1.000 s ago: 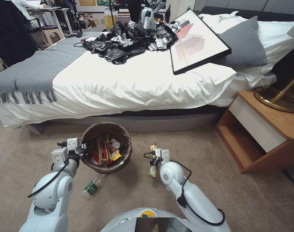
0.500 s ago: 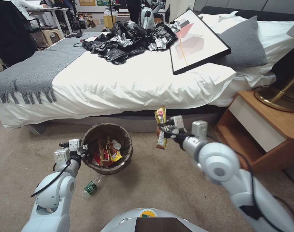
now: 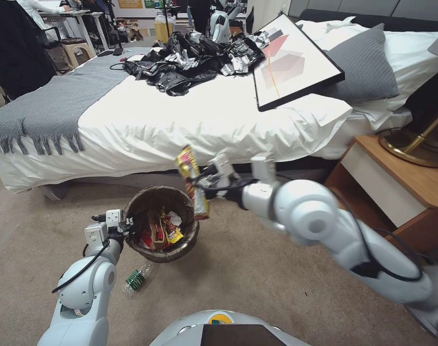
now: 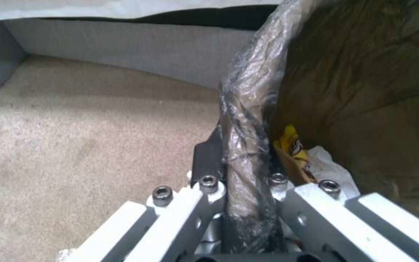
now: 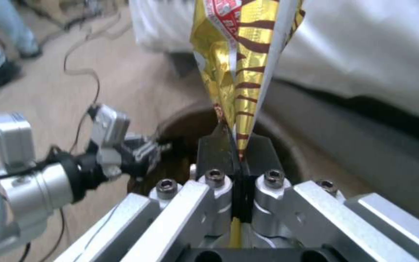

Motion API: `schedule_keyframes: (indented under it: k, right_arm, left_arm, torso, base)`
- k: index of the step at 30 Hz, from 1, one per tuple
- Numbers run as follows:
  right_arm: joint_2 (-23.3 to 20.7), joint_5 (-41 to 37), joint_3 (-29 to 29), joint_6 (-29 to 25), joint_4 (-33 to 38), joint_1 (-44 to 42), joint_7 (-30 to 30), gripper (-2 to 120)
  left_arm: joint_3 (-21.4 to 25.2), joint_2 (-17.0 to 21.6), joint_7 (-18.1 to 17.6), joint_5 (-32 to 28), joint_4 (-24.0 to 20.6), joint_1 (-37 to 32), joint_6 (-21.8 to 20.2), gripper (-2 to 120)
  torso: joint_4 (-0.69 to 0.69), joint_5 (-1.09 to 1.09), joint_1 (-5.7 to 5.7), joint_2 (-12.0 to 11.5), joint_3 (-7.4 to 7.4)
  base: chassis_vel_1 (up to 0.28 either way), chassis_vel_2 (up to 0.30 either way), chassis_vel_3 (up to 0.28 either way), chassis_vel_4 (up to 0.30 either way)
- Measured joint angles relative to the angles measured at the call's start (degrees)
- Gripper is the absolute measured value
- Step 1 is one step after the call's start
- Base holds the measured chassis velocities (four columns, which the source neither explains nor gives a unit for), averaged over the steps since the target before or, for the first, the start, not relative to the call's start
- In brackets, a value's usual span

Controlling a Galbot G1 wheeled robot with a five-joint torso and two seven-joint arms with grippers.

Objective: Pick up the trash bin, then pick up the garbage from the floor and place it into the trash bin.

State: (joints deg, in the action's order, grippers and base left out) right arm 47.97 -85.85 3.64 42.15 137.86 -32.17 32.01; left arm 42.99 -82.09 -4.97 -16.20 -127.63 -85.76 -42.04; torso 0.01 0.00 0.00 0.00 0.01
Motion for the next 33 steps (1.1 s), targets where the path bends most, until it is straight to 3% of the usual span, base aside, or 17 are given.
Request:
schedule_keyframes:
  k: [2, 3, 6, 7, 10, 18, 24, 33]
  right_arm:
    - [2.2, -1.4, 6.6, 0.0, -3.1, 4.6, 1.6, 0]
    - [2.2, -1.4, 6.6, 0.0, -3.1, 4.6, 1.6, 0]
    - [8.5, -0.8, 18.6, 0.0, -10.4, 10.4, 4.2, 0]
    - [8.5, -0.8, 18.6, 0.0, -10.4, 10.4, 4.2, 0]
    - [14.8, 2.7, 24.2, 0.0, -16.5, 9.3, 5.2, 0]
    - [17.8, 9.2, 25.9, 0.0, -23.9, 4.9, 1.8, 0]
    - [23.9, 12.9, 27.0, 0.0, -32.0, 4.2, -0.1, 0]
    - [27.5, 13.4, 28.2, 0.0, -36.0, 5.2, -0.2, -2]
  left_arm:
    - [0.0, -0.1, 0.1, 0.1, 0.4, 0.2, 0.1, 0]
    - [0.0, -0.1, 0.1, 0.1, 0.4, 0.2, 0.1, 0]
    - [0.3, -0.3, 0.2, 0.1, 1.2, 0.5, 0.3, 0]
    - [0.3, -0.3, 0.2, 0.1, 1.2, 0.5, 0.3, 0]
    - [0.8, -0.2, 0.3, 0.0, 1.6, 0.7, 0.4, 0]
    - [0.8, -0.2, 0.4, -0.1, 1.7, 1.0, 0.4, 0]
    - [0.9, -0.3, 0.6, -0.1, 1.6, 1.1, 0.4, 0]
    - [1.1, -0.4, 0.7, -0.1, 1.4, 0.9, 0.4, 0]
  torso:
    - [0.01, -0.01, 0.0, 0.0, 0.0]
    - [0.01, -0.01, 0.0, 0.0, 0.0]
    - [0.0, -0.03, 0.0, 0.0, 0.0]
    - [0.0, -0.03, 0.0, 0.0, 0.0]
    - [0.01, -0.02, 0.0, 0.0, 0.0]
    - [-0.02, -0.02, 0.0, 0.0, -0.01]
    - [-0.01, -0.02, 0.0, 0.0, 0.0]
    - [0.0, -0.01, 0.0, 0.0, 0.0]
  base:
    - [0.0, 0.0, 0.0, 0.0]
    - [0.0, 0.0, 0.0, 0.0]
    - [0.0, 0.0, 0.0, 0.0]
    - [0.0, 0.0, 0.0, 0.0]
    - [0.0, 0.0, 0.0, 0.0]
    - [0.0, 0.0, 0.0, 0.0]
    - [0.0, 0.0, 0.0, 0.0]
    - [0.0, 0.0, 0.0, 0.0]
